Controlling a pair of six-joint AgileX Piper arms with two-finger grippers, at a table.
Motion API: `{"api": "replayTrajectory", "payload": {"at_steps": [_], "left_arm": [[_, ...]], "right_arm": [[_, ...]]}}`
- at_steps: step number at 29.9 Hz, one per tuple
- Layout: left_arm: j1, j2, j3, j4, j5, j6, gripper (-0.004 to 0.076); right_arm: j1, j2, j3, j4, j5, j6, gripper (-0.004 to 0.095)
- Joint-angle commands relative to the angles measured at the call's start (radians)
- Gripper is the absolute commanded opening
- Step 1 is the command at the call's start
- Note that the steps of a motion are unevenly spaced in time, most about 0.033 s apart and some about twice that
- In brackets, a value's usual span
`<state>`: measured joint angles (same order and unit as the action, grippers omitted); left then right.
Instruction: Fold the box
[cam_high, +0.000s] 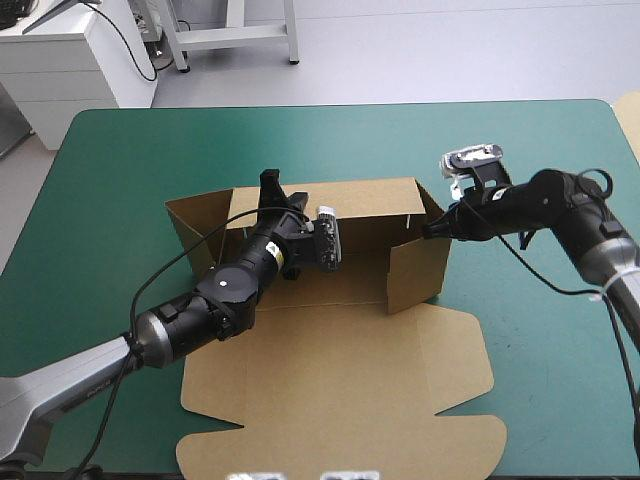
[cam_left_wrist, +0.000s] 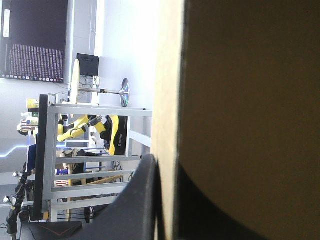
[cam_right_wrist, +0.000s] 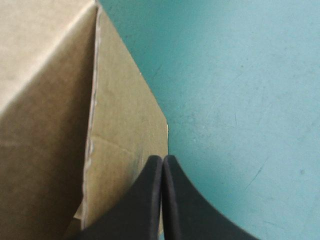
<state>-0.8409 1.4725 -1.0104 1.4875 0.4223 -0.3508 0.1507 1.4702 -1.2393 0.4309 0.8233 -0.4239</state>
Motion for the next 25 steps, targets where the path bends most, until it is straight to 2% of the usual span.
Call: {"api": "replayTrajectory", "payload": {"at_steps": [1,4,8,10,16,18,25], "left_arm": [[-0.006,-0.025,-0.012,-0.043,0.008,-0.027,-0.0008],[-0.006,-0.025,-0.012,-0.043,0.006,-0.027,-0.0008],[-0.006,-0.025,-0.012,-0.043,-0.002,-0.027,-0.0008],[-0.006,-0.025,-0.012,-0.043,0.000,-0.027,-0.0008],[-0.006,-0.025,-0.012,-0.070,-0.005,-0.027,-0.0008],[-0.006,-0.025,-0.012,-0.070,-0.005,-0.027,-0.0008],[-0.006,-0.025,-0.012,-0.070,-0.005,-0.023,-0.0008]], "right_arm": [[-0.009,-0.110,0.100,0.118,-0.207,-0.137,-0.0019],[-0.009,-0.170,0.214,0.203,-0.314,-0.264,-0.0019],[-0.009,-0.204,0.320,0.301,-0.393,-0.415,-0.0019],[-0.009,-0.214,0.362,0.371,-0.419,-0.481,-0.0019],[-0.009,-0.262,0.474,0.670,-0.443,-0.835,-0.0019],[-0.009,-0.282,0.498,0.735,-0.445,-0.907,-0.0019],[-0.009,-0.304,0.527,0.743,-0.385,-0.994,-0.0009]]}}
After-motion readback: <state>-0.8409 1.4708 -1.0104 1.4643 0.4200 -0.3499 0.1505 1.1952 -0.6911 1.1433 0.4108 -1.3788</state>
